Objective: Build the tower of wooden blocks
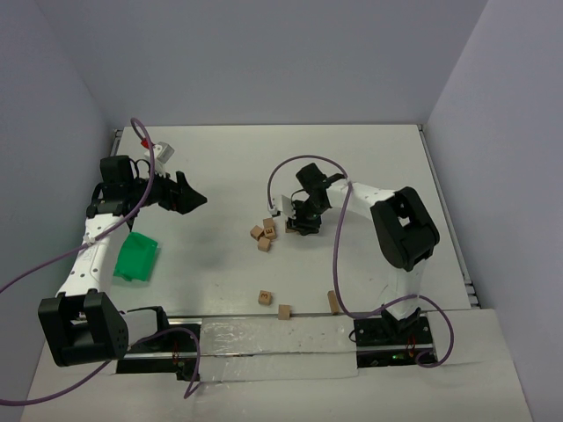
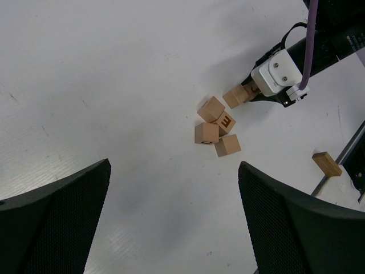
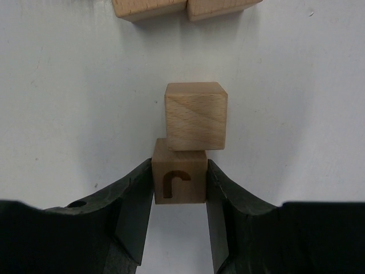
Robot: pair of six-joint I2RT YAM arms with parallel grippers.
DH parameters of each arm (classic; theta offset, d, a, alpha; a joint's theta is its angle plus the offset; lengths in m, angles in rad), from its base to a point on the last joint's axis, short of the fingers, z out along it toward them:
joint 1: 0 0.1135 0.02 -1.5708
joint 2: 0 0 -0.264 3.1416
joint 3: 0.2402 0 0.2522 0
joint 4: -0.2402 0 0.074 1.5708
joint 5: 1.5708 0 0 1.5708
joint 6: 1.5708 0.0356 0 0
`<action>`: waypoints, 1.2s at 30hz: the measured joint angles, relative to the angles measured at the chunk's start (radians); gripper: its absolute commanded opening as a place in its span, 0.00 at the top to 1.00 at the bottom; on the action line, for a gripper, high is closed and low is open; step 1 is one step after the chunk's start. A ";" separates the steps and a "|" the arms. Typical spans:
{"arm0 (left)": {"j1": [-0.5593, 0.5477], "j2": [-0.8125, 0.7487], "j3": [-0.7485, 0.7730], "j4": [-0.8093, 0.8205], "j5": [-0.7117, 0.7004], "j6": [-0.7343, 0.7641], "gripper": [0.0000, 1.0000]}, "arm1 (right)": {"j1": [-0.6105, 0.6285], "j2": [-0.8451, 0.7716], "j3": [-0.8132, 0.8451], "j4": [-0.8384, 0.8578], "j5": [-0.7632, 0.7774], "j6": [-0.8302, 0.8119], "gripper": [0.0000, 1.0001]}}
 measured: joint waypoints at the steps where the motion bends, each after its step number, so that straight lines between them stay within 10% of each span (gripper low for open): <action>1: 0.000 0.000 0.000 0.000 0.000 0.000 0.02 | 0.000 0.002 0.002 -0.001 0.000 0.002 0.54; 36: 0.000 0.000 0.000 0.001 0.003 0.000 0.01 | 0.001 0.025 0.040 -0.009 -0.003 0.004 0.63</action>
